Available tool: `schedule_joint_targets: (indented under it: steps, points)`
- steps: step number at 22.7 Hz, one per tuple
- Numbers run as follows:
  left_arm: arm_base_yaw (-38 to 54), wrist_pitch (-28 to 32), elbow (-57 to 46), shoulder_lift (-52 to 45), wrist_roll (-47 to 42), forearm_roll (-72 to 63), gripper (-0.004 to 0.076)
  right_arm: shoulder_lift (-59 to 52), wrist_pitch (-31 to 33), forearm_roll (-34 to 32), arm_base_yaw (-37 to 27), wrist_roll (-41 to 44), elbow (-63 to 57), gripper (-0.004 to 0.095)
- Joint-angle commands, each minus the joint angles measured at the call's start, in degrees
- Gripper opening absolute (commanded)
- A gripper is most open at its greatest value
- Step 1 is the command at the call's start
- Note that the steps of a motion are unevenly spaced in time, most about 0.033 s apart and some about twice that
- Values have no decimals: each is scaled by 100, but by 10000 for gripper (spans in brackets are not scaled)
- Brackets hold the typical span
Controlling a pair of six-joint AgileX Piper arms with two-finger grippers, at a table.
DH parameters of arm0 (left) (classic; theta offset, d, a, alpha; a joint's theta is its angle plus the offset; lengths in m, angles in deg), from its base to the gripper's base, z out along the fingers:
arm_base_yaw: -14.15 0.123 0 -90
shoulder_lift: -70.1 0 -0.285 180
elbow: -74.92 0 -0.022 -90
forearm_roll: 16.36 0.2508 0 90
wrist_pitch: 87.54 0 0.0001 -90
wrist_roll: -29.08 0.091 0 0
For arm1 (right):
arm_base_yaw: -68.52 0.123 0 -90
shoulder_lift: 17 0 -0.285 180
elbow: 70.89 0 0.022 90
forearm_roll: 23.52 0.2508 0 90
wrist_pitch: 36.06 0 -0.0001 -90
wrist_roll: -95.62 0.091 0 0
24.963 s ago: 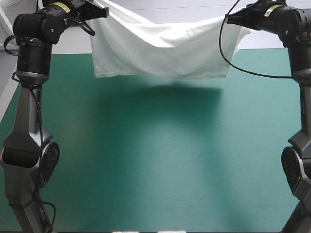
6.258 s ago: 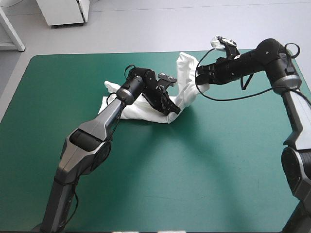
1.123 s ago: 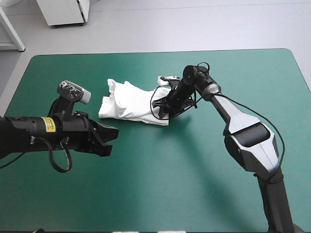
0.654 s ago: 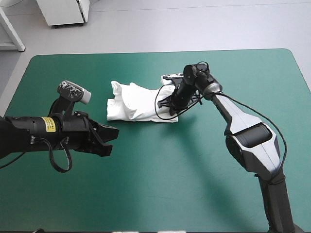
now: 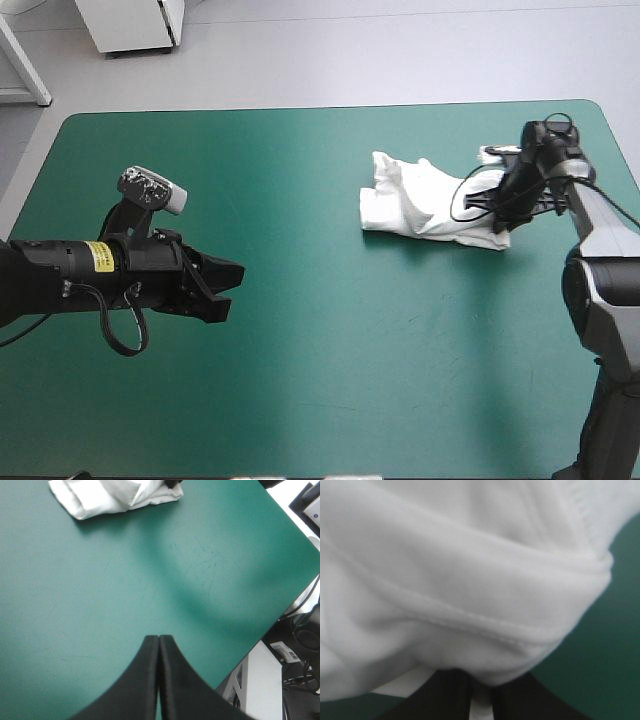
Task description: Fold the cloth
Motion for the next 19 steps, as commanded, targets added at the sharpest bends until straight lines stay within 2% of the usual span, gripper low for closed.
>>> schedule_joint_targets:
  steps: [1,4,8,12,19]
  points:
    - [-17,-148,126,-89,19,-203,-22,-597,196,-330,-724,-129,98,-16]
    - [-17,-148,126,-89,19,-203,-22,-720,196,-382,-1383,-227,45,-16]
    - [-17,-148,126,-89,19,-193,-22,-720,196,-460,-1821,-305,11,-16]
    - [-17,-148,126,-89,7,-240,-22,-720,196,-892,-2181,-321,-101,-16]
    - [-17,-148,126,-89,-2,-260,-22,-720,196,-627,-2639,-155,-125,-3]
